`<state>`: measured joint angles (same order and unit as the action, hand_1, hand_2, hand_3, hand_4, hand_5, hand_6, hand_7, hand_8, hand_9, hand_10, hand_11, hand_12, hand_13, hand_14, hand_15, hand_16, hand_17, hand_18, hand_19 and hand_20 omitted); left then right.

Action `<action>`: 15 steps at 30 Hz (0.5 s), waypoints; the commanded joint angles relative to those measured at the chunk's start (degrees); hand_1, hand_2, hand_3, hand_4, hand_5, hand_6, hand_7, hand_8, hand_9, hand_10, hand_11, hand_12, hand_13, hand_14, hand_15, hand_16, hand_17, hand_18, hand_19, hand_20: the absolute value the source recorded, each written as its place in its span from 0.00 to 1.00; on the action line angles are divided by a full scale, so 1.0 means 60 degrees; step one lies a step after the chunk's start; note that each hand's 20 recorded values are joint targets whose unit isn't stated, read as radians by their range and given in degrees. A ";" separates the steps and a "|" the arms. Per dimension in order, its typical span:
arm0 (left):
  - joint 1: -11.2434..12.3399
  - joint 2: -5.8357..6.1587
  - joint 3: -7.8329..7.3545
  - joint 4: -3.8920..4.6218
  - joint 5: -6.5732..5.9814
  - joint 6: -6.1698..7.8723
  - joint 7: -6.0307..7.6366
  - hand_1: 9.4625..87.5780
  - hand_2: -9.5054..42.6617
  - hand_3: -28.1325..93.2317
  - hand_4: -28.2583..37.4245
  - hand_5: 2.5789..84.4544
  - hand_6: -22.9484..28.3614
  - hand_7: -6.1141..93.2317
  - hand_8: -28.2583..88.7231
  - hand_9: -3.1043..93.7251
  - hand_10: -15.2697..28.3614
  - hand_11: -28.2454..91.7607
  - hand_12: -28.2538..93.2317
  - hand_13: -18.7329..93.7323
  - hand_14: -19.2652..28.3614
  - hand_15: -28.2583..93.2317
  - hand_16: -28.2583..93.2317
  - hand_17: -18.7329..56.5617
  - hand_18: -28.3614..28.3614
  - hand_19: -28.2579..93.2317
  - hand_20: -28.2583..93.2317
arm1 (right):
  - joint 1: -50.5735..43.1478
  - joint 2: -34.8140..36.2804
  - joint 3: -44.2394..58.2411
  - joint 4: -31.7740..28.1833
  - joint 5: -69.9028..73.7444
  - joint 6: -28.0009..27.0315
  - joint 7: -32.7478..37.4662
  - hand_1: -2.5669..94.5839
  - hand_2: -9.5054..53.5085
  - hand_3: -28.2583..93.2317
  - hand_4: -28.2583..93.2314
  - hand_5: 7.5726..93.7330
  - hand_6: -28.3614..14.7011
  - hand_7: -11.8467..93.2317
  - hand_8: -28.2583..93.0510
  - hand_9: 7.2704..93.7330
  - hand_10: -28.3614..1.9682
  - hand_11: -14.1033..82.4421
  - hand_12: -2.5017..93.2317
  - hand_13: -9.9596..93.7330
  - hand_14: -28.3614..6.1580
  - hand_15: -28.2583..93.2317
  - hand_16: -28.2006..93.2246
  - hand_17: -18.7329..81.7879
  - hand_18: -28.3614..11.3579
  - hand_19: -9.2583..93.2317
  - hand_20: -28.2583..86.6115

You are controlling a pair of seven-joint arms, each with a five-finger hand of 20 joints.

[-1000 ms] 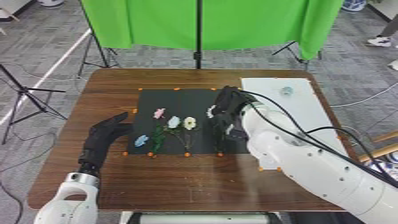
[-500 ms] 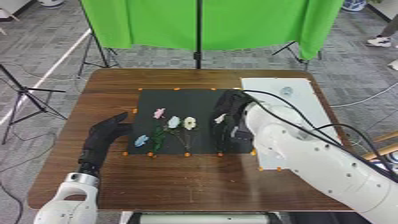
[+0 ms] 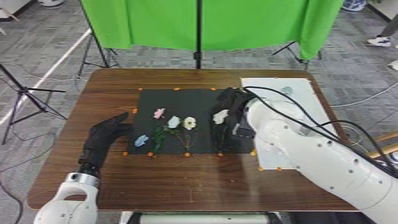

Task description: Arrange flowers

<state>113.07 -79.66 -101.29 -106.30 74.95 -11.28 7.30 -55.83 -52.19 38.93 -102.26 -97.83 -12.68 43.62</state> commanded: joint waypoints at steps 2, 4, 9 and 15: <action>0.0157 -0.0020 -0.0065 0.0125 0.0088 -0.0062 -0.0182 0.24 0.34 0.71 0.08 0.55 0.63 0.12 0.20 0.55 0.75 0.41 0.32 0.54 0.86 0.44 0.20 0.35 0.81 0.43 0.36 | 0.0064 -0.0049 0.0156 -0.0031 0.0445 -0.0426 0.0327 0.27 0.08 0.70 0.14 0.38 0.60 0.16 0.17 0.74 0.27 0.24 0.13 1.00 0.69 0.69 0.46 0.81 0.27 1.00 0.66; 0.0120 -0.0020 -0.0053 0.0147 0.0103 -0.0095 -0.0190 0.24 0.35 0.71 0.08 0.55 0.63 0.12 0.20 0.55 0.75 0.41 0.32 0.54 0.86 0.44 0.20 0.35 0.81 0.43 0.36 | 0.0068 -0.0035 0.0160 -0.0046 0.0231 -0.0422 0.0322 0.26 0.10 0.69 0.14 0.38 0.59 0.15 0.18 0.74 0.27 0.24 0.14 1.00 0.69 0.69 0.46 0.81 0.26 1.00 0.66; 0.0103 -0.0025 -0.0063 0.0159 0.0112 -0.0110 -0.0191 0.24 0.35 0.71 0.08 0.55 0.63 0.12 0.20 0.55 0.75 0.41 0.32 0.54 0.86 0.44 0.20 0.35 0.81 0.43 0.36 | 0.0227 0.0065 0.0248 -0.0145 -0.0207 -0.0444 0.0262 0.25 0.13 0.68 0.14 0.38 0.57 0.15 0.18 0.74 0.25 0.24 0.14 1.00 0.68 0.69 0.46 0.81 0.25 1.00 0.66; 0.0091 0.0025 -0.0040 0.0144 0.0120 -0.0050 -0.0144 0.24 0.35 0.71 0.08 0.55 0.63 0.12 0.20 0.55 0.75 0.41 0.32 0.54 0.86 0.45 0.20 0.35 0.81 0.43 0.36 | 0.0641 0.0299 0.0426 -0.0321 -0.1258 0.0523 -0.0504 0.25 0.11 0.69 0.15 0.43 0.58 0.15 0.18 0.74 0.32 0.25 0.15 1.00 0.67 0.68 0.47 0.80 0.24 1.00 0.66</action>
<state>113.07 -79.67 -101.31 -106.30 74.95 -11.28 6.80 -55.44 -52.07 39.88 -102.60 -98.90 -15.27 44.91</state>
